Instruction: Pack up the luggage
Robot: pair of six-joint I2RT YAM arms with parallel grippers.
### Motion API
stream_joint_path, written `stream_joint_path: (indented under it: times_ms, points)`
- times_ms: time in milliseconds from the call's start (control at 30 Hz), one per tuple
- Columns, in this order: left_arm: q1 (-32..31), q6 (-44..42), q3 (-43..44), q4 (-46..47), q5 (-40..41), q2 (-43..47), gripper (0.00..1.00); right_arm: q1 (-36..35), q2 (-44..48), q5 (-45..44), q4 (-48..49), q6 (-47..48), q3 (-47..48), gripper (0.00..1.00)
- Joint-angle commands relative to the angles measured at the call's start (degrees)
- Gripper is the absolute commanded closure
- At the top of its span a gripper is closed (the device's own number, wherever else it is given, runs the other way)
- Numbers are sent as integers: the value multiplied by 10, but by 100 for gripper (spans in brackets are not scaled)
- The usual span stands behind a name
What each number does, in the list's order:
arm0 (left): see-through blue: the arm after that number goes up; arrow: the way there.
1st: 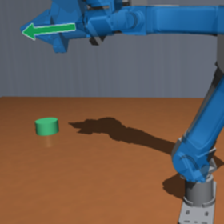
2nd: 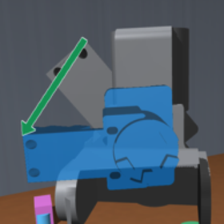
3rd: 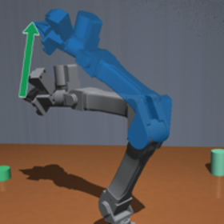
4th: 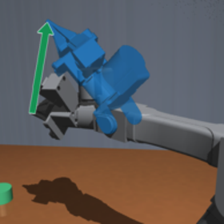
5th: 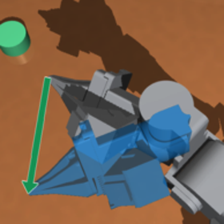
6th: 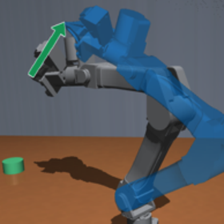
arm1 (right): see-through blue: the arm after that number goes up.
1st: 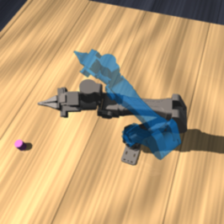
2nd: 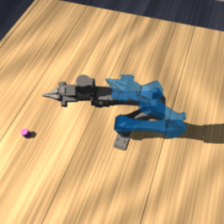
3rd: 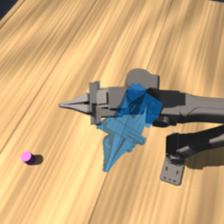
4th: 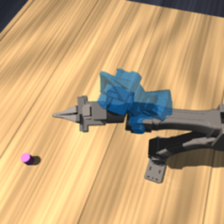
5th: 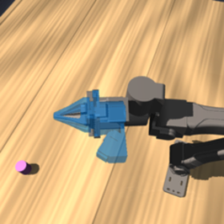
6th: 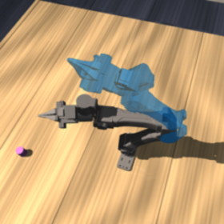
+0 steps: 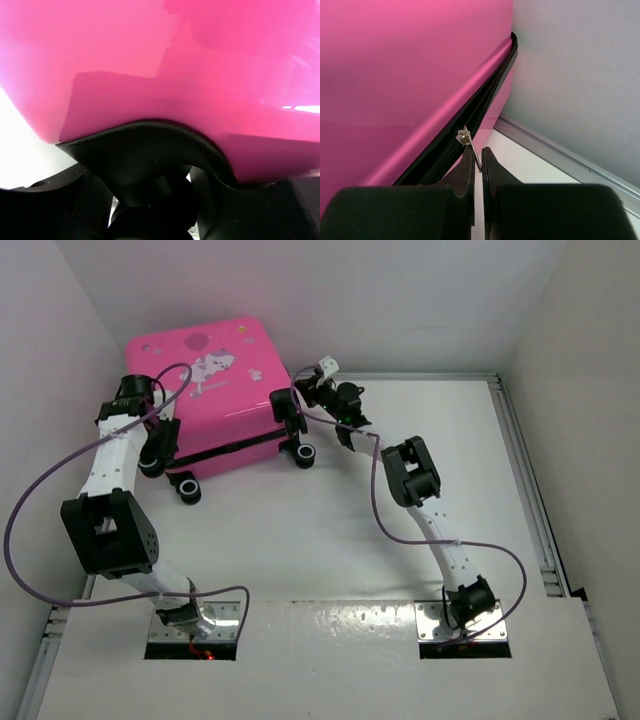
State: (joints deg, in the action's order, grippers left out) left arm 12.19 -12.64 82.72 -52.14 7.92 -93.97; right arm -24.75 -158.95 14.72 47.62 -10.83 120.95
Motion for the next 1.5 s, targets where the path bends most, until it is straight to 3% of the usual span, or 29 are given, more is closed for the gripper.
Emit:
stream_joint_path:
  times_ms: [0, 367, 400, 467, 500, 567, 600, 767, 867, 967, 1033, 1067, 1167, 1200, 1267, 1333, 1367, 1467]
  points:
    - [-33, 39, -34, 223, 15, -68, 100, 50, -12, -134, 21, 13, 48, 100]
    - [-59, -11, -84, 230, -44, -21, 100, 50, -14, -152, 41, 9, 39, 100]
    - [-59, -16, -84, 230, -56, -12, 96, 50, -1, -150, 49, 9, 33, 100]
    - [-59, -29, -85, 230, -95, 4, 74, 49, 10, -149, 74, 6, -4, 91]
    - [-59, -29, -85, 230, -121, 15, 68, 50, 28, -128, 94, 7, -34, 78]
    - [-59, -34, -85, 230, -142, 51, 54, 52, 68, -117, 119, 9, -85, 66]
    - [-59, -34, -92, 230, -156, 64, 35, 52, 79, -111, 133, 6, -134, 54]
    - [-59, -52, -134, 283, -207, 189, 16, 62, 169, -93, 152, -1, -229, 42]
    - [-59, -71, -168, 315, -225, 250, 0, 72, 210, -80, 135, -14, -286, 46]
    - [-59, -57, -175, 355, -174, 305, 0, 79, 234, -64, 100, -45, -304, 52]
    - [-59, -27, -175, 397, -76, 323, 0, 77, 243, -60, 64, -67, -309, 56]
    - [-53, 7, -167, 403, -26, 323, 0, 75, 248, -59, 42, -73, -310, 56]
    - [-24, 100, -138, 395, 19, 310, 0, 76, 254, -60, 0, -106, -305, 56]
    - [-15, 124, -129, 395, 29, 303, 0, 80, 255, -58, -68, -148, -297, 56]
    - [12, 166, -110, 395, 60, 278, 1, 89, 233, -49, -164, -193, -240, 56]
    - [38, 218, -87, 388, 88, 252, 6, 104, 192, 1, -277, -259, -120, 58]
    - [47, 224, -78, 381, 89, 236, 7, 109, 158, 11, -299, -300, -57, 59]
    - [75, 249, -13, 355, 102, 145, 15, 104, 111, 11, -347, -301, 18, 60]
